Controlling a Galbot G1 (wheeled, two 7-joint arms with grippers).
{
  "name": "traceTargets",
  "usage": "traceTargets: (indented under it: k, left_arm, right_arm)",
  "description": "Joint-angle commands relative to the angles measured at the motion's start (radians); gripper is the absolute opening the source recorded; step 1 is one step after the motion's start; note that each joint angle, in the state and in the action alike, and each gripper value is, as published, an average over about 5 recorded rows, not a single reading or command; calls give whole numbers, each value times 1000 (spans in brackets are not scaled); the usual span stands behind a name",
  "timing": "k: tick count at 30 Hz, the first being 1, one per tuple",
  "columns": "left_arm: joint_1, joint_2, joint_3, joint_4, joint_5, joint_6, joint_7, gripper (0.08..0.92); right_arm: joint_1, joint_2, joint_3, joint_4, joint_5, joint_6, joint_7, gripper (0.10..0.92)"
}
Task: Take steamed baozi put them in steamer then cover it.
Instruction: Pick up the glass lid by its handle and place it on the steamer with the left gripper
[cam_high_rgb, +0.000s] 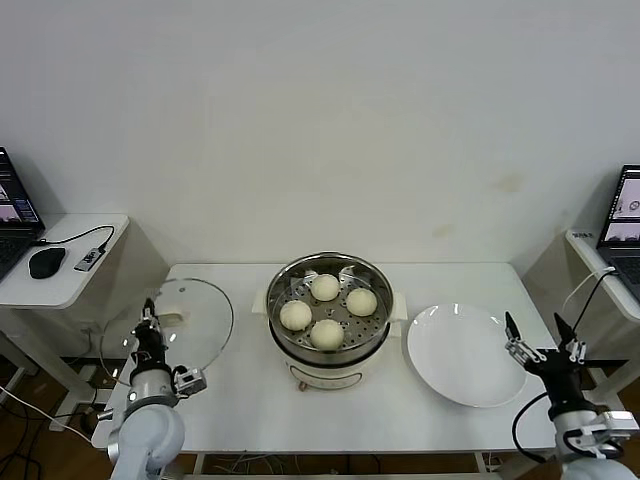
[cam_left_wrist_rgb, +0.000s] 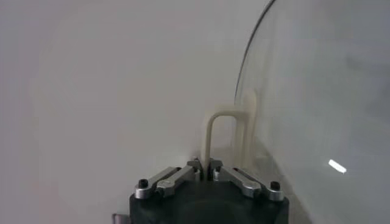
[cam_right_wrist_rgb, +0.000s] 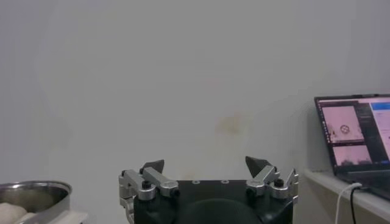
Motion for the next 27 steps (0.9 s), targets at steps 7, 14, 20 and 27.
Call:
traceTargets:
  k: [7, 14, 20, 27]
  left_arm:
    - [-104, -78, 228, -200, 126, 227, 179, 142]
    - [-206, -164, 319, -127, 184, 228, 209, 142]
    - [-277, -210, 378, -72, 227, 231, 237, 142]
    - [-332, -274, 438, -13, 276, 232, 263, 142]
  right_arm:
    - [-12, 63, -4, 33, -88, -68, 9, 823]
    - [1, 91, -3, 11, -133, -70, 7, 823]
    - [12, 109, -2, -10, -149, -66, 5, 823]
    - [16, 115, 6, -37, -156, -61, 5, 823]
